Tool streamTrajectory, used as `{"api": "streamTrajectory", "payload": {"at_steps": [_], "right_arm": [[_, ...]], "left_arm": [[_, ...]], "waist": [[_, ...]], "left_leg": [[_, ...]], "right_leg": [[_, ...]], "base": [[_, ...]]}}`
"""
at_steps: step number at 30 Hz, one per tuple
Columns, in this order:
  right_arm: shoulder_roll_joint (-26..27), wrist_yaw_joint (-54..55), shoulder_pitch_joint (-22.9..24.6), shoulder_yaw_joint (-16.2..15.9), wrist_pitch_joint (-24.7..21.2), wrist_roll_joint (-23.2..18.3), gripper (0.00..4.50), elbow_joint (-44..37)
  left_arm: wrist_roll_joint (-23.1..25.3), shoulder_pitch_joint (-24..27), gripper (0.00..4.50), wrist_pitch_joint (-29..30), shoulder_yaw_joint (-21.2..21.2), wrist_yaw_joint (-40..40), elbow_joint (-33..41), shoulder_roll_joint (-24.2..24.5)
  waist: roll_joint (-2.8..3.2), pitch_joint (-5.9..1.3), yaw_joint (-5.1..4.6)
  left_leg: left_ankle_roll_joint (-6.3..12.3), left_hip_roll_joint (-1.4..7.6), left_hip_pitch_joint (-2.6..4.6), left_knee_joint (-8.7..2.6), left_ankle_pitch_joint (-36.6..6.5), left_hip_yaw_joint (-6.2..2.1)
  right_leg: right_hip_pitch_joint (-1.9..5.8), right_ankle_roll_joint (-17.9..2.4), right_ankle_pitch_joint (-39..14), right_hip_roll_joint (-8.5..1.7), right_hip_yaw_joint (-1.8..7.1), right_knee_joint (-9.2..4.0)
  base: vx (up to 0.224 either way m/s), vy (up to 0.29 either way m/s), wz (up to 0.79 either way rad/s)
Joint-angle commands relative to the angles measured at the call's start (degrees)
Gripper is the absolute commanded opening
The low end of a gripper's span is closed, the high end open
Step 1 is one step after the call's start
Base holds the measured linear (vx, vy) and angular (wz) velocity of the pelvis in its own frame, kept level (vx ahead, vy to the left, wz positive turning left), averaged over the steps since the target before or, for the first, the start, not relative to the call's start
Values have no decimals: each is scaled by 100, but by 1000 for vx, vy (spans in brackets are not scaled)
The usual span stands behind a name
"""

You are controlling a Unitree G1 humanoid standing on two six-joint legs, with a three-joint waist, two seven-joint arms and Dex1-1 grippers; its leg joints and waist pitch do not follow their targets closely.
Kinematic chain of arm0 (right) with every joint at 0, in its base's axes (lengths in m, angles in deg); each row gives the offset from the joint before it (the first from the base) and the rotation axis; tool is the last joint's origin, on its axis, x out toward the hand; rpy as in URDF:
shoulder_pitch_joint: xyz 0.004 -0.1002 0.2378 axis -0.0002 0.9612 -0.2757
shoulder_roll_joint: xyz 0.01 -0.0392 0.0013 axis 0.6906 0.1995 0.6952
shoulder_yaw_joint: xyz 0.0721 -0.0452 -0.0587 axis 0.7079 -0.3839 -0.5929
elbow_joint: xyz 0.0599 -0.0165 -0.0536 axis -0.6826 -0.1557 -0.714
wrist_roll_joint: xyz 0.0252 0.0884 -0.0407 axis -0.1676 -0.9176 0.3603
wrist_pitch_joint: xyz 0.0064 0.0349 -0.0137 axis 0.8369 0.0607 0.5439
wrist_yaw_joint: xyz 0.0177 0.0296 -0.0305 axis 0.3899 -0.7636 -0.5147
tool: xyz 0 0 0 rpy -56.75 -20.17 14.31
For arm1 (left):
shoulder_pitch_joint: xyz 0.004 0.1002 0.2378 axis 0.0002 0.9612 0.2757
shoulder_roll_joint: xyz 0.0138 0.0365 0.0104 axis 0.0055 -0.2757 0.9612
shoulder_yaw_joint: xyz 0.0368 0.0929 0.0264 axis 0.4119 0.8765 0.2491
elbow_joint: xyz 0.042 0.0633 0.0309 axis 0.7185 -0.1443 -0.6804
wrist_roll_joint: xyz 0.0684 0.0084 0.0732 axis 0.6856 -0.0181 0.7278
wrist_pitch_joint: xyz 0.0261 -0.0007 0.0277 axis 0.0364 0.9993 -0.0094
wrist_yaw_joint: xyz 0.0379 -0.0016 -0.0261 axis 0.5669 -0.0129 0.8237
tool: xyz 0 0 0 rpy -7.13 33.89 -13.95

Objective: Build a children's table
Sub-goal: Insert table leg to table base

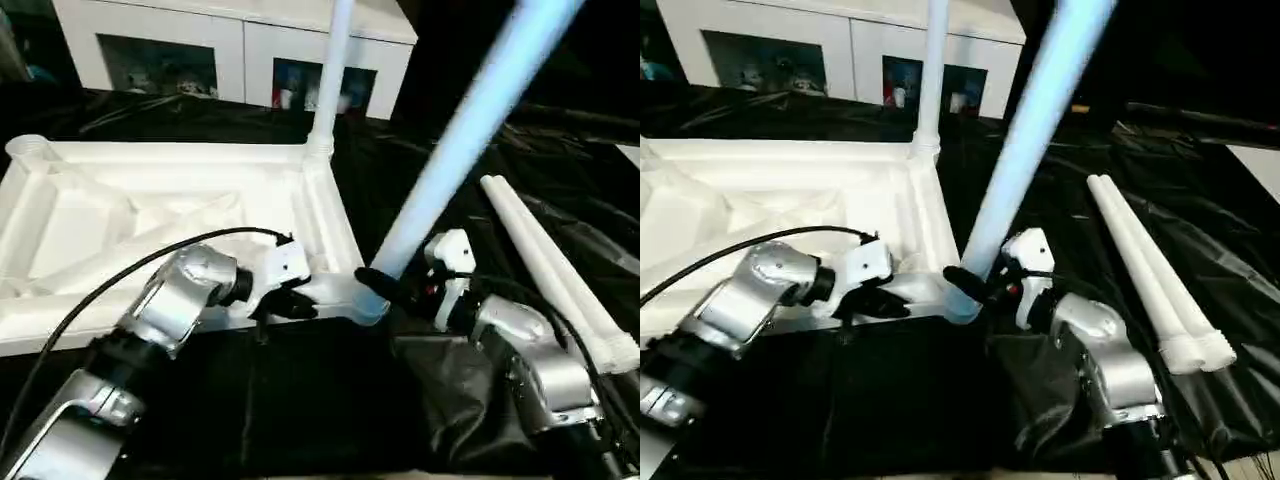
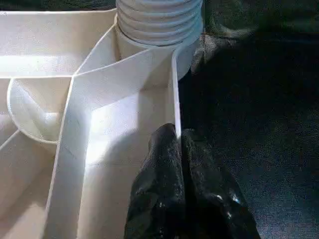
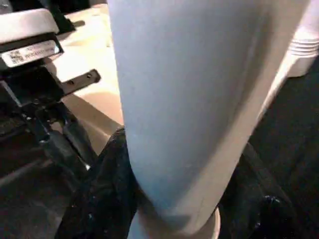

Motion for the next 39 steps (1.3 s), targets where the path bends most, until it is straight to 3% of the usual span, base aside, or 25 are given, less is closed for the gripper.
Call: {"api": "streamTrajectory", "payload": {"at_steps": [1,3,4,6,7,9,10,12,13,16,20,21,27,29,34,39], "right_arm": [[-139,-199,424,-392,-900,232,185,1083],[-363,-681,476,-512,-920,129,185,935],[-418,-792,489,-541,-923,105,185,897],[-639,-1177,545,-655,-972,11,185,717],[-765,-1382,581,-730,-947,-8,185,624],[-1005,-1750,657,-887,-867,1,185,460],[-1164,-2000,722,-995,-790,51,185,351],[-1246,-2126,769,-1050,-757,65,185,282],[-1298,-2212,796,-1082,-733,64,185,246],[-1424,-2329,867,-1228,-621,169,184,162],[-1456,-2340,867,-1298,-612,222,184,167],[-1473,-2320,851,-1398,-484,380,184,203],[-1487,-2180,925,-1557,-78,768,184,200],[-1449,-2085,969,-1559,-11,802,184,203],[-1267,-1791,1073,-1449,132,711,184,211],[-1238,-1798,1159,-1398,168,690,184,208]], "left_arm": [[-61,24,0,-129,189,-294,100,20],[-187,53,0,-349,237,-580,190,100],[-215,57,0,-390,252,-648,210,117],[-235,59,0,-537,342,-868,290,211],[-196,36,0,-621,392,-926,291,246],[-128,-22,0,-774,446,-981,250,275],[-100,-74,0,-880,451,-998,199,269],[-115,-117,0,-927,441,-1021,175,258],[-138,-148,0,-965,438,-1038,156,256],[-124,-255,0,-1099,462,-1056,53,255],[-107,-295,0,-1157,477,-1081,-6,261],[-70,-322,0,-1203,477,-1072,-61,261],[12,-372,0,-1251,467,-973,-206,262],[18,-394,0,-1263,468,-951,-259,262],[20,-431,0,-1268,448,-924,-349,245],[13,-460,0,-1324,452,-953,-421,218]], "waist": [[137,-47,11],[130,-96,52],[126,-131,65],[128,-146,65],[144,-157,80],[120,-217,74],[109,-249,102],[119,-268,142],[119,-279,151],[133,-278,166],[140,-258,168],[162,-237,171],[147,-177,165],[135,-195,179],[144,-206,169],[155,-168,165]], "left_leg": [[-15,375,8,-533,-2352,-124],[29,384,29,-523,-2139,-116],[111,400,11,-509,-1780,-98],[252,406,25,-473,-1338,-44],[299,411,43,-451,-1282,-22],[451,392,8,-372,-663,13],[641,371,24,-302,-172,56],[919,350,22,-250,249,92],[952,348,17,-242,302,92],[956,368,18,-253,178,81],[725,394,28,-304,-246,78],[548,409,37,-340,-550,74],[121,417,56,-430,-1339,64],[80,422,72,-434,-1437,60],[123,414,38,-430,-1233,55],[-28,422,57,-490,-1967,26]], "right_leg": [[-17,-701,-2397,-449,346,-542],[-10,-646,-2347,-453,356,-548],[25,-723,-1800,-425,352,-492],[18,-959,-830,-354,332,-399],[22,-1090,-571,-335,319,-371],[87,-1306,382,-299,292,-244],[98,-1431,1064,-283,281,-185],[111,-1598,1661,-287,289,-124],[125,-1610,1711,-291,288,-115],[136,-1608,1449,-297,274,-131],[134,-1529,740,-310,269,-194],[124,-1464,382,-311,271,-231],[96,-1130,-699,-322,301,-338],[91,-1071,-819,-339,324,-359],[106,-1099,-433,-318,307,-320],[50,-857,-1642,-356,335,-456]], "base": [[53,-35,0],[52,-33,1],[0,0,0],[75,-27,7],[134,-34,11],[92,-16,4],[0,0,0],[68,-1,5],[62,0,6],[0,0,0],[0,0,0],[0,0,0],[0,0,0],[0,0,0],[0,0,0],[0,0,0]]}}
